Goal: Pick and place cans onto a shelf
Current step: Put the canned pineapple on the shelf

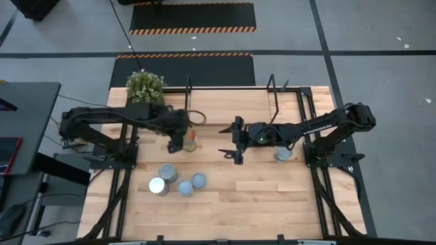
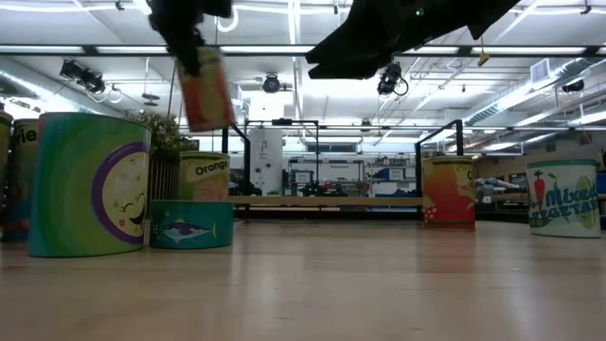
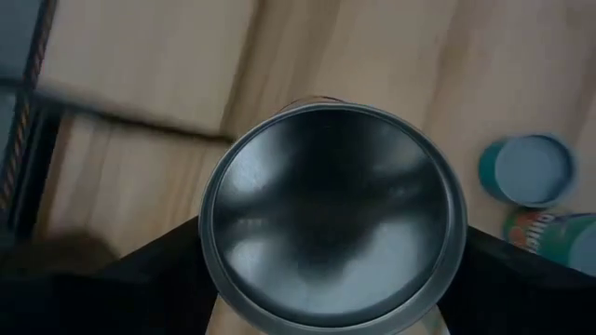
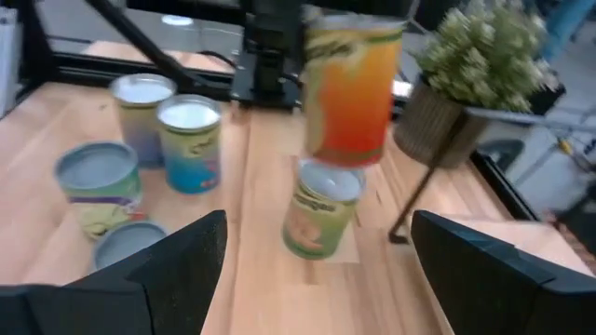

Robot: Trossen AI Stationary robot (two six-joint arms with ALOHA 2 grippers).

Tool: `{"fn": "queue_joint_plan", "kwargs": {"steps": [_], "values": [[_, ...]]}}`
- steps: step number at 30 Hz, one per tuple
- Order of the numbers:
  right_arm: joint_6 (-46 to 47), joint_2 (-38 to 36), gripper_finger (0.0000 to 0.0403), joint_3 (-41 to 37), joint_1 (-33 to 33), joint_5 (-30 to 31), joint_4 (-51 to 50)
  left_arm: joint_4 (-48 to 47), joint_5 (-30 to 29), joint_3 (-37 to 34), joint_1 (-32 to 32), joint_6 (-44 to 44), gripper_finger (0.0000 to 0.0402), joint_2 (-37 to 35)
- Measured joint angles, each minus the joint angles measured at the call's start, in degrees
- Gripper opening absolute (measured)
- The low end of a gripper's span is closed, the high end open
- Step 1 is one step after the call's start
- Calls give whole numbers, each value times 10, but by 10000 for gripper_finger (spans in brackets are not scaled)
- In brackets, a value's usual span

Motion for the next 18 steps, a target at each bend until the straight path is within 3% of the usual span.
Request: {"fn": "queue_joint_plan", "kwargs": {"steps": [7, 18], "values": [[7, -12, 348, 0, -17, 25, -52, 77, 25, 50, 9, 102, 318, 121], [45, -133, 348, 0, -20, 89, -243, 39, 66, 255, 100, 245, 318, 298]]}}
